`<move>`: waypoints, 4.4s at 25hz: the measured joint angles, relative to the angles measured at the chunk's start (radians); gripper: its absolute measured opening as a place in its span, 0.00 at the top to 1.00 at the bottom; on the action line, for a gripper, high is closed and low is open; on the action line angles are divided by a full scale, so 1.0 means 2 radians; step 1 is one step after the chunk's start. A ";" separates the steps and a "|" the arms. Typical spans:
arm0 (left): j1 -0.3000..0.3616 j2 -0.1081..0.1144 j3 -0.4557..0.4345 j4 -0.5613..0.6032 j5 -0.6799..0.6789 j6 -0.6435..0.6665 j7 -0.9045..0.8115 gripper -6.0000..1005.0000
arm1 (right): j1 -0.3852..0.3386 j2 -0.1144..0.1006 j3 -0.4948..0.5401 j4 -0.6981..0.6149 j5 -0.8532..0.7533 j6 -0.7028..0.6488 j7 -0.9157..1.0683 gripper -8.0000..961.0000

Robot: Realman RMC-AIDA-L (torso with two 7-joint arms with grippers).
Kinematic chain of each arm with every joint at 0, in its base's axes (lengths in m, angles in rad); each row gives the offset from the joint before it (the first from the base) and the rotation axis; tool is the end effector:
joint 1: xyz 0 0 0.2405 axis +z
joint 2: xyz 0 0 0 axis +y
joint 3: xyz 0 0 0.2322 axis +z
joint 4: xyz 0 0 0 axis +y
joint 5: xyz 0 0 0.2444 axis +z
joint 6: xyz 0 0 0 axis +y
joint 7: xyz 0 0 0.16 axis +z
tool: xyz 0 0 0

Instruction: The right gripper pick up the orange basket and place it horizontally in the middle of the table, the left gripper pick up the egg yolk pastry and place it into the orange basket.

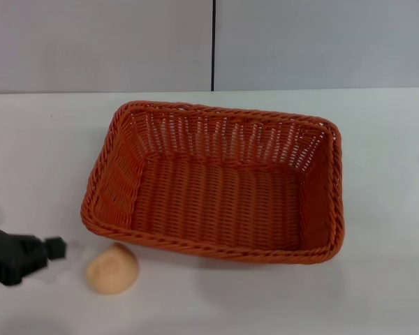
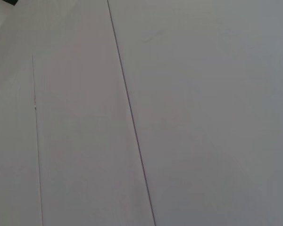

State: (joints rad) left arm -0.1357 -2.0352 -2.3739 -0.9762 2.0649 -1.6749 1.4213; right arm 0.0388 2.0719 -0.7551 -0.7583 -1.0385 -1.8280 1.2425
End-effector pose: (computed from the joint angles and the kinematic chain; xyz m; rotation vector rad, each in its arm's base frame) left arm -0.3503 0.2522 0.0585 -2.5639 -1.1886 -0.4165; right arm 0.3018 0.2441 0.1296 -1.8968 0.3884 1.4066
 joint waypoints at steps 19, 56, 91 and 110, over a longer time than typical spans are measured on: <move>-0.032 -0.012 -0.023 0.063 0.007 -0.029 0.094 0.45 | 0.014 -0.001 0.000 0.016 0.000 0.001 -0.012 0.48; -0.018 -0.010 -0.080 0.020 0.020 -0.004 0.081 0.78 | 0.020 -0.001 0.005 0.038 -0.002 0.000 -0.020 0.48; -0.127 -0.018 0.305 0.113 -0.398 0.175 0.237 0.77 | 0.028 0.000 0.048 0.080 0.002 -0.066 -0.020 0.48; -0.093 -0.014 0.050 0.217 -0.411 0.146 0.315 0.17 | 0.021 0.003 0.055 0.276 0.005 -0.124 -0.281 0.48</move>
State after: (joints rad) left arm -0.3219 -2.0633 -2.2737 -0.5418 1.2431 -1.3836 2.0516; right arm 0.0810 2.0773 -0.6454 -0.2072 -1.0289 -2.0761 0.6809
